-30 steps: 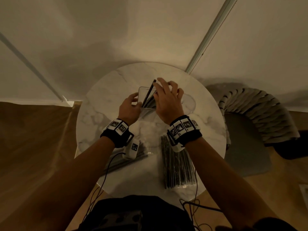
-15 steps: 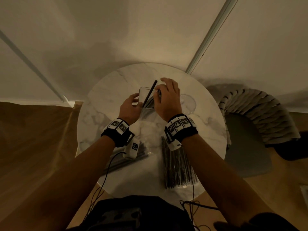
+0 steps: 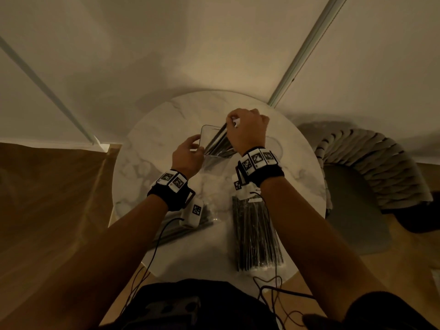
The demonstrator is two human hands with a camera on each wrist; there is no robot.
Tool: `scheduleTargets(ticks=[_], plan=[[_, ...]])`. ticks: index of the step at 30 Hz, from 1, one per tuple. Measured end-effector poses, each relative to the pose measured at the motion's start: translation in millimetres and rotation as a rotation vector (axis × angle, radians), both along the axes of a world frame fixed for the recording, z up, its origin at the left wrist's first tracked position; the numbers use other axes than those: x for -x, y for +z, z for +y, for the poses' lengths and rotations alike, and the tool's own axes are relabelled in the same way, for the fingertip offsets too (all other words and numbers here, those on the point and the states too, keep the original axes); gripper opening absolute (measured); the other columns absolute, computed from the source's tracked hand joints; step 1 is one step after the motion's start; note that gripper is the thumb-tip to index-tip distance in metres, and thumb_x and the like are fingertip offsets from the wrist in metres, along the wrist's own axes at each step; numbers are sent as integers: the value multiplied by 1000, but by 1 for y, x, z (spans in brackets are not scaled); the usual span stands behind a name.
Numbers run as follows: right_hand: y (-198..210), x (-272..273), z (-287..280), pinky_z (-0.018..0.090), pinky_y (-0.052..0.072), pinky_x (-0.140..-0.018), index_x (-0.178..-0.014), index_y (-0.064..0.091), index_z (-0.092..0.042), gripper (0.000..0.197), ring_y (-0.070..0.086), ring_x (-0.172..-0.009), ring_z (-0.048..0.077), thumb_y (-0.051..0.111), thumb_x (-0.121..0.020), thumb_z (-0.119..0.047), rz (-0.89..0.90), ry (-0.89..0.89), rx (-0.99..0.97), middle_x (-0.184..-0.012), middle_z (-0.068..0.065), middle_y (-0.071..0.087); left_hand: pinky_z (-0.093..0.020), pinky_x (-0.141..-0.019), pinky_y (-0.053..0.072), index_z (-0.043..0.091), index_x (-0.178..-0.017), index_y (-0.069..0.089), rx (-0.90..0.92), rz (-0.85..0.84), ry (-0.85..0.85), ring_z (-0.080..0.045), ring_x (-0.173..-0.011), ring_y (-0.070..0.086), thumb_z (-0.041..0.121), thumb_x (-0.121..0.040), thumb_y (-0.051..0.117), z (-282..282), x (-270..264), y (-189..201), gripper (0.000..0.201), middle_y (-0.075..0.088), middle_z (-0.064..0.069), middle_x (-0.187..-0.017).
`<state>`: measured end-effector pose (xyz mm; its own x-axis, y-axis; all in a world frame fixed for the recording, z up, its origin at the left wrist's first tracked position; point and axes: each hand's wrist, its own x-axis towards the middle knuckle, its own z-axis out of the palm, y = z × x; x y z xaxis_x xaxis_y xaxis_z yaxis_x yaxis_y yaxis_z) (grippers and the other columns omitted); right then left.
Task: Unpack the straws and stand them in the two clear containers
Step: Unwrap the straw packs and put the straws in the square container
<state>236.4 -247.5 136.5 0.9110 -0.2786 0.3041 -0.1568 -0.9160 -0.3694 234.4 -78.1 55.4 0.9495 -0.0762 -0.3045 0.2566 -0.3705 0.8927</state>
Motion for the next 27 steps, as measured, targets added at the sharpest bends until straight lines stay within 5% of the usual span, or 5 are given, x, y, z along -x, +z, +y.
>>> scheduleTargets(ticks=[9, 12, 19, 23, 27], plan=[[-11, 16, -2, 39, 51, -71, -69, 57, -19, 29, 56, -70, 23, 46, -94, -28, 78, 80, -153, -74, -4, 58, -42, -84, 59, 35, -129, 58, 39, 6, 1, -17, -91, 71, 34, -86, 57, -2, 2, 0, 43, 71, 2, -105], [-12, 19, 2, 31, 38, -60, -67, 49, -19, 31, 52, -64, 22, 45, -97, -26, 90, 88, -165, -70, -3, 53, -42, -84, 59, 35, -129, 58, 32, -7, -8, -15, -91, 71, 34, -86, 58, 0, 2, 0, 42, 71, 2, -104], [-9, 17, -4, 48, 48, -96, -108, 66, -14, 35, 61, -101, 32, 35, -102, -28, 156, 85, -285, -111, 9, 68, -44, -90, 56, 29, -131, 58, 11, -21, -25, -17, -100, 67, 41, -91, 58, 6, 6, 4, 41, 70, -1, -113], [1, 37, -6, 37, 44, -91, -112, 66, -16, 27, 54, -103, 24, 43, -100, -23, -131, 34, -314, -114, 2, 67, -47, -91, 55, 25, -117, 64, 10, -22, 15, -18, -102, 65, 47, -90, 54, 16, 11, 9, 36, 69, 1, -110], [7, 76, 4, 32, 48, -81, -102, 67, -15, 16, 52, -94, 17, 52, -97, -13, -350, 63, -344, -102, -2, 64, -32, -79, 57, 22, -108, 67, 9, -21, -1, -17, -93, 69, 27, -94, 57, 35, 31, 14, 18, 71, 2, -102]])
